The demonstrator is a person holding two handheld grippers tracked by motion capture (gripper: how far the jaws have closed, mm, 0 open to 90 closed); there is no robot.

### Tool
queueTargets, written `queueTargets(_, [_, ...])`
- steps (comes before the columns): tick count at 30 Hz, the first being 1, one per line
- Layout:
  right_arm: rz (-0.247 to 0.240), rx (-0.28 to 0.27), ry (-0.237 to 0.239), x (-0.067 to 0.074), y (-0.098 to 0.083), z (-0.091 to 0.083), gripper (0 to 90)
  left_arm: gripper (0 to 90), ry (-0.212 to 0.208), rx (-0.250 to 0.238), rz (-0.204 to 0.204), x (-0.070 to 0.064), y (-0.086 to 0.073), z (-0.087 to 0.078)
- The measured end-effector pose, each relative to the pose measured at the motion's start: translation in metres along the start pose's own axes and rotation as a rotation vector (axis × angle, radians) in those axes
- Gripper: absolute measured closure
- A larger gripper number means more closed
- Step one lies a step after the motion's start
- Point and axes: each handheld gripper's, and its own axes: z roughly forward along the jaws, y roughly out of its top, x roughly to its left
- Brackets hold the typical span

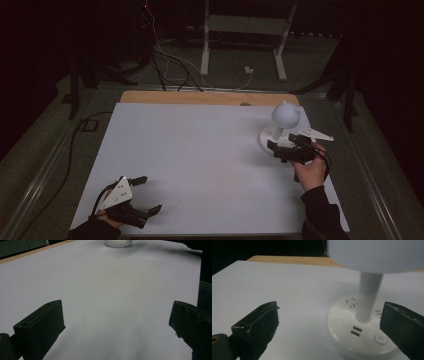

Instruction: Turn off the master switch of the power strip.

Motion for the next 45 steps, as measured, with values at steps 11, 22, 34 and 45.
queueTargets(11, [-0.063,0.011,0.098,0.024,0.003,-0.002,1.9,0.4,-0.002,-0.005,-0.002,-0.001,0.000,-0.002])
queueTargets(22, [-0.144,0.020,0.214,0.045,-0.012,-0.006,1.9,0.4,-0.006,-0.004,-0.004,0.000,0.000,-0.002])
queueTargets(34, [-0.292,0.108,0.304,0.061,-0.041,-0.010,1.9,0.4,-0.008,-0.004,-0.003,-0.001,0.000,-0.002])
queueTargets(45, [-0.329,0.206,0.345,0.060,-0.074,-0.014,1.9,0.4,-0.008,0.000,-0.002,-0.001,0.000,-0.001])
